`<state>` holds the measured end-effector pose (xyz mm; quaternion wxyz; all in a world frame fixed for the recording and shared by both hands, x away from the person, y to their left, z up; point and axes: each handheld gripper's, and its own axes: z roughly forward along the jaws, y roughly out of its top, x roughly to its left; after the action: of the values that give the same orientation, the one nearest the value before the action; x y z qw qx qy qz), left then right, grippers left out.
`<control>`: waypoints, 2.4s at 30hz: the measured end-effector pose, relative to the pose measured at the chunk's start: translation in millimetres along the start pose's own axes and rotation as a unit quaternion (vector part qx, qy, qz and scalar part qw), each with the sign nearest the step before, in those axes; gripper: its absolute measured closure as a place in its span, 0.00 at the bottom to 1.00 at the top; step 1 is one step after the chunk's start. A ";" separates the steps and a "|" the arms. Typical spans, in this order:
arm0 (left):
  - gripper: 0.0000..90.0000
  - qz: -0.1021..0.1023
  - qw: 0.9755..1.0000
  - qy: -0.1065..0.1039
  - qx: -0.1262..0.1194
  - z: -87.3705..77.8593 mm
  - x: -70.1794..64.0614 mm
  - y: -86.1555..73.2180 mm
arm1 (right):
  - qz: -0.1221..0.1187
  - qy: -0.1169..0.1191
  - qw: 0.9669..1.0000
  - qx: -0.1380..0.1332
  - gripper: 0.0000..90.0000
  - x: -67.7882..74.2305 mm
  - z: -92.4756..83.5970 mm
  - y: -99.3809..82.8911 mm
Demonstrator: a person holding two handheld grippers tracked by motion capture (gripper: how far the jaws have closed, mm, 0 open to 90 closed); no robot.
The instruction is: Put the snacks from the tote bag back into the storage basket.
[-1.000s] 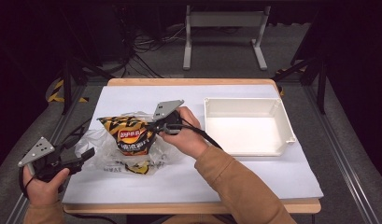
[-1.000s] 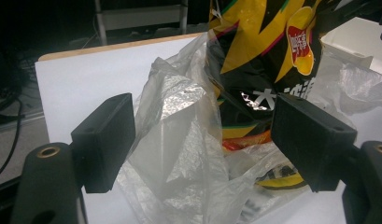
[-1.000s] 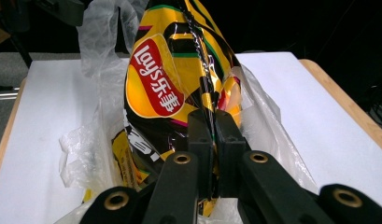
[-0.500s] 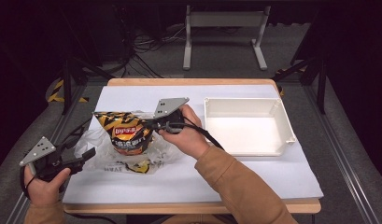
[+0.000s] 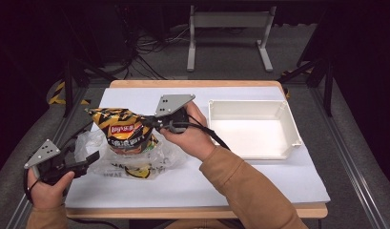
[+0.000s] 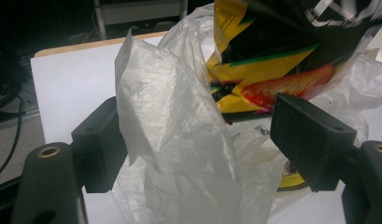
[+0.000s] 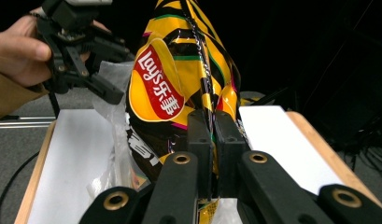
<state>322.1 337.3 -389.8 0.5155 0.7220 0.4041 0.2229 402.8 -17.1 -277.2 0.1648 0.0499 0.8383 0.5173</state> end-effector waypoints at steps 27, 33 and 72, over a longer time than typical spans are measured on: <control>0.22 -0.003 1.000 0.009 -0.010 -4.6 2.7 -0.1 | -0.003 -0.009 0.999 -0.048 0.97 -7.1 -32.7 34.9; 0.19 -0.004 1.000 0.014 -0.016 -6.1 2.1 1.9 | 0.004 -0.013 0.999 -0.051 0.97 -11.2 -48.8 35.2; 0.07 -0.014 0.999 0.023 -0.028 -16.3 1.7 2.2 | 0.030 -0.081 0.996 -0.007 0.97 -52.1 -168.9 9.9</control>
<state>311.9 347.6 -382.0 0.5292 0.6963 0.4197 0.2428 395.6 -169.5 -187.4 0.2173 0.1155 0.8167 0.5219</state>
